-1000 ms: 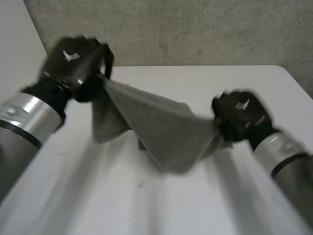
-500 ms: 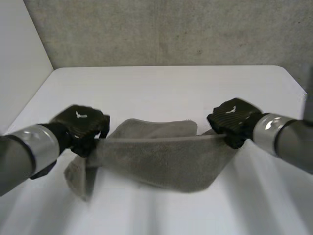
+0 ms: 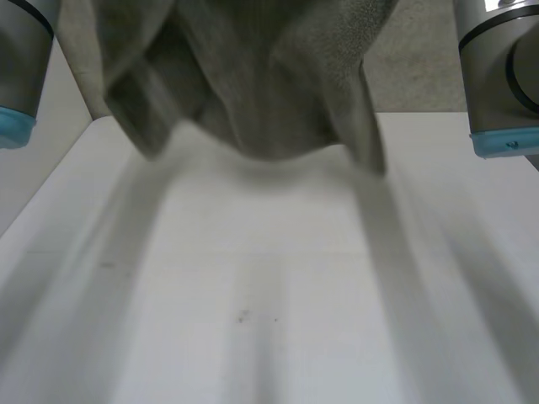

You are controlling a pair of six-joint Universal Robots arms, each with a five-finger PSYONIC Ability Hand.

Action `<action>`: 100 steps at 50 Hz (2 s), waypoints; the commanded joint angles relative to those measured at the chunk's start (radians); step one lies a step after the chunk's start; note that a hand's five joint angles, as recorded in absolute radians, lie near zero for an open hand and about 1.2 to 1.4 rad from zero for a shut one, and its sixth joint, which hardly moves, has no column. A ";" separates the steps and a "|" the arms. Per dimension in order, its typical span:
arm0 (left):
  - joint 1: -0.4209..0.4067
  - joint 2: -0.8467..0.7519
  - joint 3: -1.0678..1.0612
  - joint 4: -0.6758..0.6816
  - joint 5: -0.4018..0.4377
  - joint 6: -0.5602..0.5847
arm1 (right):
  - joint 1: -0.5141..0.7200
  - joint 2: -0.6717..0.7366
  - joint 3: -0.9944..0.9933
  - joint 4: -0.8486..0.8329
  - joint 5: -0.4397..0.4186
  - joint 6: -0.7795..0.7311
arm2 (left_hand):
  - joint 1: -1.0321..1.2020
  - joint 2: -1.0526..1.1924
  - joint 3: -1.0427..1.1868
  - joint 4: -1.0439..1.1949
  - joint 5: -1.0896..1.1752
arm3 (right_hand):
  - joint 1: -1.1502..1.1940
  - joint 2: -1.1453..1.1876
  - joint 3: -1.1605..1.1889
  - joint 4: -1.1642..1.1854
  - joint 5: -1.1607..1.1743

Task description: Fold the laundry

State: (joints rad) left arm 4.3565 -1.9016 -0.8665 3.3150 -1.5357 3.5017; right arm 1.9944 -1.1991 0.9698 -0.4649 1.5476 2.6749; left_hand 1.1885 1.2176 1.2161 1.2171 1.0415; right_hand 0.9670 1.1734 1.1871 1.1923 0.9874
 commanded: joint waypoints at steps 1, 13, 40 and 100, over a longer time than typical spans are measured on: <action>0.000 0.134 -0.364 0.051 0.009 -0.046 | -0.009 -0.083 0.291 0.003 -0.095 -0.009 | 0.208 0.179 0.180 0.179 0.180 | 0.429 0.223 0.209 0.204 0.234; -0.003 0.199 -0.978 0.058 0.037 -0.039 | -0.012 -0.116 0.714 0.311 -0.124 -0.036 | 0.208 0.179 0.180 0.179 0.180 | 0.429 0.223 0.209 0.204 0.234; -0.052 0.383 -0.991 -0.026 0.035 -0.044 | -0.016 -0.102 0.742 0.350 -0.164 0.013 | 0.208 0.179 0.180 0.179 0.180 | -0.792 -0.999 -1.013 -1.018 -0.987; -0.057 0.532 -0.793 -0.221 0.015 -0.044 | 0.029 -0.344 0.498 0.368 -0.080 -0.136 | 0.208 0.179 0.180 0.179 0.180 | 0.429 0.223 0.209 0.204 0.234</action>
State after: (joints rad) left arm 4.2306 -1.3562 -1.6143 3.0963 -1.5290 3.4575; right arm 2.0444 -1.3220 1.4481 -0.1792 1.4668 2.7629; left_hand 1.1977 1.2177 1.2162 1.2172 1.0419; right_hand 0.9673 1.1781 1.1861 1.1917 0.9801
